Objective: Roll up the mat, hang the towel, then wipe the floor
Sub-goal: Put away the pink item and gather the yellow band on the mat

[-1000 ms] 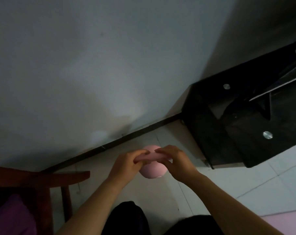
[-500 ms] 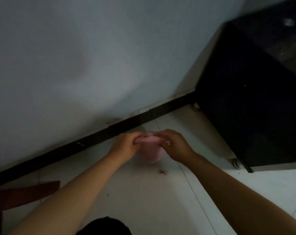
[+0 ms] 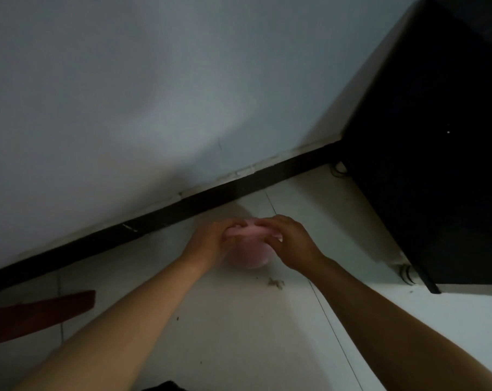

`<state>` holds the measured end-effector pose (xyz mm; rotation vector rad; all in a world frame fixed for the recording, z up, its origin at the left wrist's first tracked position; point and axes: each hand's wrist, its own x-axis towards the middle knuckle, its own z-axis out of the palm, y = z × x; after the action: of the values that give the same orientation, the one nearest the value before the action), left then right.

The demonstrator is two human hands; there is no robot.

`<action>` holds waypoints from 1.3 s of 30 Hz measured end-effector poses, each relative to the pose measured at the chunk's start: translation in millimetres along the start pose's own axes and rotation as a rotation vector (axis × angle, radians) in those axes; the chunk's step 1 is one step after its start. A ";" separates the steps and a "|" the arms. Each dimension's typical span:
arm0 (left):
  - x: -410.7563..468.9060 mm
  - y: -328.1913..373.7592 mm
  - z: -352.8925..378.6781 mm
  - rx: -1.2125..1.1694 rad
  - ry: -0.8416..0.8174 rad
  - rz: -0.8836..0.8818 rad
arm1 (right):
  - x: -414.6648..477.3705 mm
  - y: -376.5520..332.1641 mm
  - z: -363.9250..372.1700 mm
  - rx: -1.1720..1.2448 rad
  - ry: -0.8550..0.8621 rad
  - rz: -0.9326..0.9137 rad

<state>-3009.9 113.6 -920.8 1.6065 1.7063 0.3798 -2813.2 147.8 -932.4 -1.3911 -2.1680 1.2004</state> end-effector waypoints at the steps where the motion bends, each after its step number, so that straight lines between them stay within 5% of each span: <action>1: -0.4 0.8 0.0 -0.001 -0.005 0.001 | -0.2 0.2 0.2 -0.007 0.006 -0.005; 14: -17.3 59.3 -20.4 0.099 -0.046 0.119 | -47.1 -19.6 -61.2 -0.018 0.116 0.223; 26: -25.0 193.7 16.5 0.151 -0.324 0.468 | -184.2 -49.3 -131.8 -0.020 0.404 0.581; 39: -85.8 304.3 44.9 0.198 -0.328 0.677 | -306.0 -61.8 -184.8 -0.073 0.583 0.576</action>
<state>-2764.3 71.4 -721.2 2.2352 0.9460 0.2499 -2585.3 -35.4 -717.7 -2.1567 -1.4642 0.7227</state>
